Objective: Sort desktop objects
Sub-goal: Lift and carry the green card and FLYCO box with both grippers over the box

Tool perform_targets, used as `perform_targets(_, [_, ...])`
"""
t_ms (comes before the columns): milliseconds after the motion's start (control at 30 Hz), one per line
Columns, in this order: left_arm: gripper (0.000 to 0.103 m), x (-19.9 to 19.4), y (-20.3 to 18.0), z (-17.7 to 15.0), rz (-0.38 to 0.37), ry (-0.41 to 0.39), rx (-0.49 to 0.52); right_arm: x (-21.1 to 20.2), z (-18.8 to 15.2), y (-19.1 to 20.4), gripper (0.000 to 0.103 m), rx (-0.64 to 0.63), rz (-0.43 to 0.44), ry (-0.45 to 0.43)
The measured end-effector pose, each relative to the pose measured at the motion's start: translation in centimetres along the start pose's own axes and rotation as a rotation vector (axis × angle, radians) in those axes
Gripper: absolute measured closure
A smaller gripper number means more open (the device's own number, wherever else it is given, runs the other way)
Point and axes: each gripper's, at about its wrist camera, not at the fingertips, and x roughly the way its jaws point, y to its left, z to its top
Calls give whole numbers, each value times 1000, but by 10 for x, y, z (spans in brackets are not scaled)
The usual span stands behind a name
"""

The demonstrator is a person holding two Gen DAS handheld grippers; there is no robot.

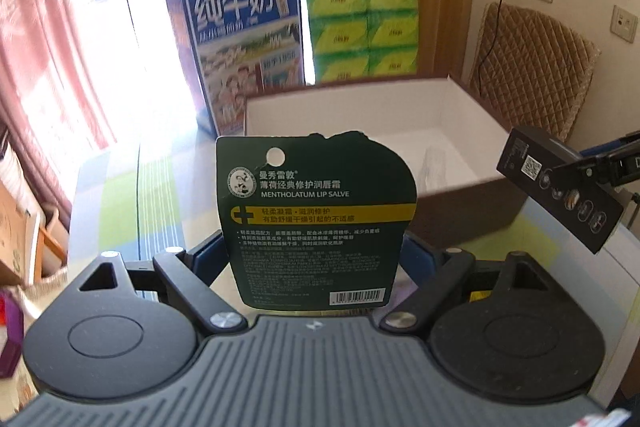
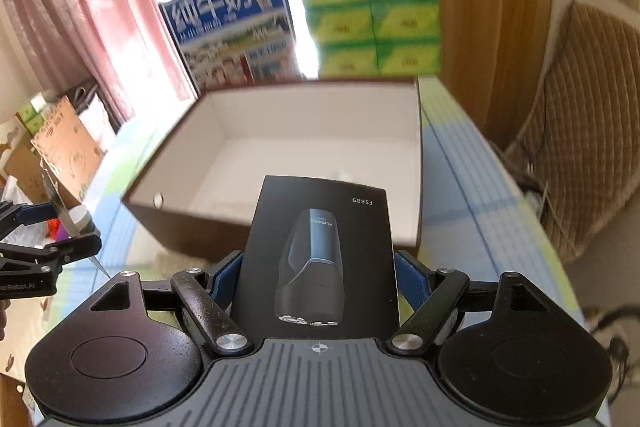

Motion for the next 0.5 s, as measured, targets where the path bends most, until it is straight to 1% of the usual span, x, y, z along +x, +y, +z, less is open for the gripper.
perform_targets(233, [16,21,1,44,3,-40,26,24,51,-1,26,-40,-4,-66])
perform_targets(300, [16,30,0,56,-5,-46,37,34,61,-4,26,-42,-4,-70])
perform_targets(500, [16,65,-4,80,-6,-22,63,70,89,-13,26,-55,-34,-58])
